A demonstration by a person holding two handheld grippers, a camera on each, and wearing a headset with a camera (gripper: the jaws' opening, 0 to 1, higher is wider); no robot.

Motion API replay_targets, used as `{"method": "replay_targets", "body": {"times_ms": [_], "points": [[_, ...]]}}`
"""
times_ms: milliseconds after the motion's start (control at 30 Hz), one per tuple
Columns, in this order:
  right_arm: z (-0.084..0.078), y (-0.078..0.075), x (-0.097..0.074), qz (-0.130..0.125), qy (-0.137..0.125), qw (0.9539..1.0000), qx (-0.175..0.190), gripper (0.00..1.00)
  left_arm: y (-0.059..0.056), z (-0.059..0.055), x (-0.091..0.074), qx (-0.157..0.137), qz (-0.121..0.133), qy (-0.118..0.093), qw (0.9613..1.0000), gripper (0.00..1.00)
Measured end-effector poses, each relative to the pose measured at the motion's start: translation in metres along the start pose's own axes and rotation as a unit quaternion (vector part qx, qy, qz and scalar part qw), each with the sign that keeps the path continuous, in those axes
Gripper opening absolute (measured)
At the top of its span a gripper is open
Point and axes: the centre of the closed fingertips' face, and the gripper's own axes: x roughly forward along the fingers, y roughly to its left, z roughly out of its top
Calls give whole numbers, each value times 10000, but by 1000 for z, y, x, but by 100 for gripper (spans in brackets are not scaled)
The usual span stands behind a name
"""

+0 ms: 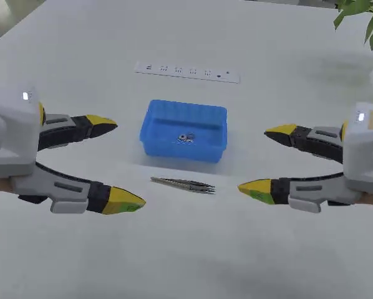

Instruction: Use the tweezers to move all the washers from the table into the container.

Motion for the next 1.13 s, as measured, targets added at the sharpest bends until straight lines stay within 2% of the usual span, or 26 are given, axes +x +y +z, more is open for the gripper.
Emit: {"method": "replay_targets", "body": {"times_ms": [67, 133, 267, 400, 467, 500, 633, 800, 1000, 1133], "points": [[1, 3, -3, -41, -41, 10000, 60, 81, -3, 1, -3, 11, 41, 16, 10000, 100], [1, 7, -5, -29, -35, 10000, 59, 91, -6, 2, -7, -29, 51, 16, 10000, 100], [2, 17, -8, 76, 23, 10000, -55, 94, -6, 2, -13, 59, 254, 35, 9997, 100], [8, 24, -9, 107, 8, 9998, -147, 100, -6, 7, -18, 38, 368, -83, 9993, 100], [9, 22, -10, 19, 2, 9997, -241, 100, -6, 13, -20, -61, 421, -288, 9987, 100], [11, 21, -11, -9, -18, 9997, -259, 100, -6, 14, -21, -88, 425, -323, 9985, 100], [13, 20, -12, -29, -74, 9998, -188, 100, -7, 13, -23, -89, 443, -296, 9985, 100], [11, 22, -12, -18, -81, 9999, -151, 100, -9, 18, -25, -224, 449, -454, 9977, 100], [1, 21, -14, 0, -14, 10000, -38, 100, -16, 13, -21, -216, 338, -297, 9988, 100], [-1, 18, -15, -92, -133, 9998, 100, 100, -19, 13, -18, -136, 263, -170, 9994, 100]]}}
